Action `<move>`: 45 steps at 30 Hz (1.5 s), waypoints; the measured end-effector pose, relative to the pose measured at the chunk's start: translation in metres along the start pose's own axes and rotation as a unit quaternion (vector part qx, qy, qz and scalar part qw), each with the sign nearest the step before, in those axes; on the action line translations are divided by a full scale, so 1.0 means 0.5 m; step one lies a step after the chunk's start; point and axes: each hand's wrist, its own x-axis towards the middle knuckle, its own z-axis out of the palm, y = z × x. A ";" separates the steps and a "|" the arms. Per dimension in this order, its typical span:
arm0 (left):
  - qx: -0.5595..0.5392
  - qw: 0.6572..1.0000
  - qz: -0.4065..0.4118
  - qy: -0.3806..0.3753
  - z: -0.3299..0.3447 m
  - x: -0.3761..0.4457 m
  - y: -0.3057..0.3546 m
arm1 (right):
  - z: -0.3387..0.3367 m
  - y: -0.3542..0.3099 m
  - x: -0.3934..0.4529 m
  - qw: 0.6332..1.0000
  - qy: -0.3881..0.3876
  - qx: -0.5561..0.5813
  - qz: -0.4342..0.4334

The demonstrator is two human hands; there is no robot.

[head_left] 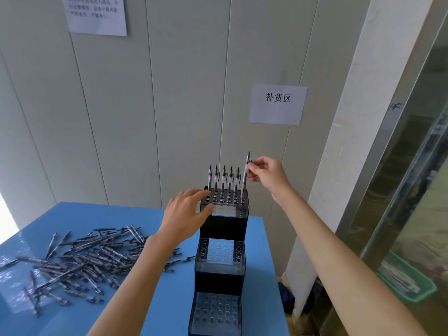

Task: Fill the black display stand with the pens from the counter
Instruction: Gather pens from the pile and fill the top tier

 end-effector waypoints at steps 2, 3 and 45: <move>0.049 0.999 -0.003 -0.012 -0.001 0.001 -0.009 | -0.001 0.000 0.011 0.997 0.049 -0.032 -0.043; 0.067 0.998 -0.002 -0.016 0.000 0.001 -0.011 | 0.001 0.001 0.014 0.995 0.065 -0.048 -0.059; 0.066 0.995 -0.064 -0.025 -0.007 -0.081 0.063 | 0.021 0.096 0.052 0.970 0.003 -0.222 -0.095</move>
